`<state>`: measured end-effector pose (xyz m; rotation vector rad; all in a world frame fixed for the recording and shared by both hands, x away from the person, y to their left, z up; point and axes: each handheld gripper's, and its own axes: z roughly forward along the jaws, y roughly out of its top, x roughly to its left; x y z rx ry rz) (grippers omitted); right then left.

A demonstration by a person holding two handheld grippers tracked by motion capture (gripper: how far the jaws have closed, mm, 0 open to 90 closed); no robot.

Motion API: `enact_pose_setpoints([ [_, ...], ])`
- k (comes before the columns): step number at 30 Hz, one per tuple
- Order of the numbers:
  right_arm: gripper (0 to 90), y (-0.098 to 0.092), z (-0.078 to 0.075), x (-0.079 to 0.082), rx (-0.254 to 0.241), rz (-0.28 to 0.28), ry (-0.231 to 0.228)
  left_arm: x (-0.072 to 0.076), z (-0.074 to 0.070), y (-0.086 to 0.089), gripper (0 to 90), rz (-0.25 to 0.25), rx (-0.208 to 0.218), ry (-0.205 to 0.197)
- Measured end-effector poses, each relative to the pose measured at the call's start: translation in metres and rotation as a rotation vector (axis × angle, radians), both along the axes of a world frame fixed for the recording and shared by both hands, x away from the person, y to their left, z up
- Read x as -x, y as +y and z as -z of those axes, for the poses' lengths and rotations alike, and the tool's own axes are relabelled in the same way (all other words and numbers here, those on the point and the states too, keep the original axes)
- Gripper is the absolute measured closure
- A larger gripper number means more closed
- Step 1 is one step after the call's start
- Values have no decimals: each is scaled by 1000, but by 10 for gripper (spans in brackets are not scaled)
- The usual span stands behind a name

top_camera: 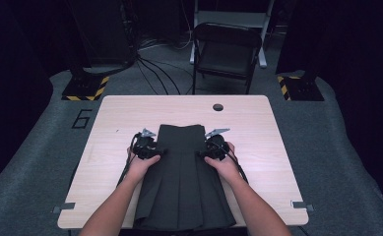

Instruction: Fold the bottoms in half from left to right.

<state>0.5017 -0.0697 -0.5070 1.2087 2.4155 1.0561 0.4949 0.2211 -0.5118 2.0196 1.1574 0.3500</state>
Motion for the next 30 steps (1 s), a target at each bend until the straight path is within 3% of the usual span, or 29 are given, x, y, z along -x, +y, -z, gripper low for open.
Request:
enact_pose_setpoints([
  [1, 375, 0, -1, 1, -6, 14, 21, -1, 0, 0, 379, 1, -1, 1],
  [6, 345, -2, 1, -5, 16, 12, 14, -2, 3, -1, 341, -21, 10, 8],
  [12, 326, -3, 6, -7, -1, 30, 55, -3, 4, -1, 379, 5, 11, 13],
  [21, 488, -3, 5, -6, -20, -12, 66, 1, 3, -3, 442, 12, 4, 4],
  [26, 504, 0, 3, -3, -25, -20, 73, 5, 0, -1, 454, 15, 3, 29],
  [28, 505, 0, 3, -4, -13, -35, 52, 4, -1, -1, 457, 13, 10, 34],
  [30, 505, 1, 2, -3, -12, -28, 58, 2, -1, -1, 451, 12, 8, 24],
])
